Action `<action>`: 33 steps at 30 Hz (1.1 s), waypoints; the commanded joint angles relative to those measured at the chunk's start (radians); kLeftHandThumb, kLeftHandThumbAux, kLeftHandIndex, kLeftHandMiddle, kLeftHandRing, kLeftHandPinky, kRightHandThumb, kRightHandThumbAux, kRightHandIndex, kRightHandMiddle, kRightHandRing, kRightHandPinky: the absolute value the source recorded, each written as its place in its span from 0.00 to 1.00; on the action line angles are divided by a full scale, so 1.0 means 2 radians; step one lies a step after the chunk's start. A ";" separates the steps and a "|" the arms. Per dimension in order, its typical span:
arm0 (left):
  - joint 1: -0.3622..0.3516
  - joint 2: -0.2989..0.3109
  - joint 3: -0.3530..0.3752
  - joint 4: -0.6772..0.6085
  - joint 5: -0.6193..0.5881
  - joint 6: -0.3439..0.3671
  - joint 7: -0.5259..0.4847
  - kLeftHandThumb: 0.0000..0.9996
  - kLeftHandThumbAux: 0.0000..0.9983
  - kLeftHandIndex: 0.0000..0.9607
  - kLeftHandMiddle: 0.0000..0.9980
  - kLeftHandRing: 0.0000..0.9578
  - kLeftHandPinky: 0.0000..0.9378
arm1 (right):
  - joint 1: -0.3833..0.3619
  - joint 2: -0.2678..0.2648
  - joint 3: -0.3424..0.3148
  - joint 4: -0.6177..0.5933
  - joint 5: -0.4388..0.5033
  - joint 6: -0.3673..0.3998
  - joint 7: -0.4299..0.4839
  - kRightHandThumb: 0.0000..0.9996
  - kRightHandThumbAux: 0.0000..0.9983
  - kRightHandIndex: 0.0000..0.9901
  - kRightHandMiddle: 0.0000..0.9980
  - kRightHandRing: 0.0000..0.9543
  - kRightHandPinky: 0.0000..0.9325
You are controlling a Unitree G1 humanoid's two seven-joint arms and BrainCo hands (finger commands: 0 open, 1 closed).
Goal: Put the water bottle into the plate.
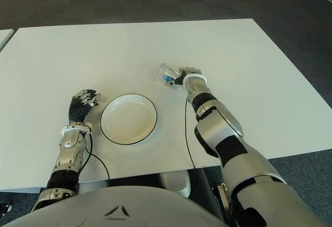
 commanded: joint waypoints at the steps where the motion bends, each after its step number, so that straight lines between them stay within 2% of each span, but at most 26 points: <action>1: 0.006 -0.005 0.001 0.013 -0.006 0.016 0.002 0.70 0.72 0.45 0.53 0.53 0.54 | 0.030 0.001 0.014 0.018 -0.015 -0.003 0.018 0.56 0.39 0.00 0.00 0.01 0.12; 3: 0.006 -0.004 0.001 0.014 -0.006 0.014 0.001 0.70 0.72 0.45 0.53 0.54 0.54 | 0.035 -0.001 0.018 0.021 -0.019 -0.005 0.017 0.58 0.41 0.01 0.02 0.05 0.16; 4: 0.007 -0.004 0.000 0.013 -0.007 0.013 0.000 0.70 0.72 0.45 0.53 0.54 0.54 | 0.041 -0.004 0.022 0.023 -0.023 -0.007 0.013 0.62 0.43 0.10 0.08 0.10 0.20; 7: 0.009 -0.004 0.000 0.010 -0.008 0.012 -0.001 0.71 0.72 0.45 0.53 0.54 0.55 | 0.051 -0.009 0.029 0.025 -0.031 -0.004 0.007 0.65 0.47 0.25 0.16 0.16 0.25; 8: 0.009 -0.004 -0.001 0.010 -0.007 0.012 0.000 0.71 0.72 0.45 0.53 0.54 0.55 | 0.049 -0.007 0.030 0.025 -0.031 0.001 0.008 0.67 0.56 0.31 0.18 0.18 0.27; 11: 0.008 -0.003 0.000 0.010 -0.005 0.012 0.003 0.71 0.72 0.45 0.54 0.55 0.55 | 0.055 -0.006 0.031 0.026 -0.032 0.012 -0.003 0.70 0.66 0.39 0.23 0.23 0.32; 15: 0.009 -0.002 0.000 0.008 -0.004 0.011 0.004 0.71 0.72 0.45 0.55 0.55 0.55 | 0.067 -0.009 0.031 0.027 -0.032 0.014 -0.019 0.71 0.70 0.42 0.30 0.31 0.41; 16: 0.009 -0.002 0.001 0.007 -0.004 0.010 0.004 0.71 0.72 0.45 0.55 0.55 0.55 | 0.068 -0.009 0.031 0.028 -0.032 0.014 -0.021 0.71 0.70 0.43 0.36 0.38 0.48; 17: 0.010 -0.002 0.000 0.006 -0.004 0.010 0.004 0.71 0.72 0.45 0.55 0.55 0.55 | 0.070 -0.010 0.032 0.028 -0.033 0.013 -0.024 0.71 0.71 0.43 0.38 0.41 0.51; 18: 0.010 -0.003 0.000 0.006 -0.004 0.009 0.004 0.71 0.72 0.45 0.55 0.56 0.56 | 0.071 -0.010 0.032 0.029 -0.033 0.013 -0.026 0.71 0.71 0.43 0.48 0.52 0.60; 20: 0.008 -0.001 0.001 0.007 -0.004 0.010 0.004 0.71 0.72 0.45 0.55 0.56 0.56 | 0.072 -0.011 0.034 0.030 -0.036 0.013 -0.027 0.71 0.71 0.44 0.61 0.66 0.73; 23: 0.008 0.000 0.002 0.008 -0.005 0.010 0.002 0.71 0.72 0.45 0.55 0.56 0.56 | 0.070 -0.012 0.036 0.031 -0.039 0.013 -0.026 0.71 0.72 0.44 0.71 0.76 0.83; 28: 0.008 0.000 0.002 0.010 -0.011 0.008 -0.004 0.71 0.72 0.45 0.55 0.56 0.55 | 0.067 -0.012 0.036 0.031 -0.039 0.014 -0.022 0.71 0.72 0.44 0.78 0.84 0.92; 33: 0.008 -0.001 0.002 0.007 -0.016 0.010 -0.006 0.71 0.72 0.45 0.54 0.55 0.55 | 0.064 -0.010 0.019 0.030 -0.024 0.013 -0.024 0.70 0.72 0.44 0.81 0.88 0.95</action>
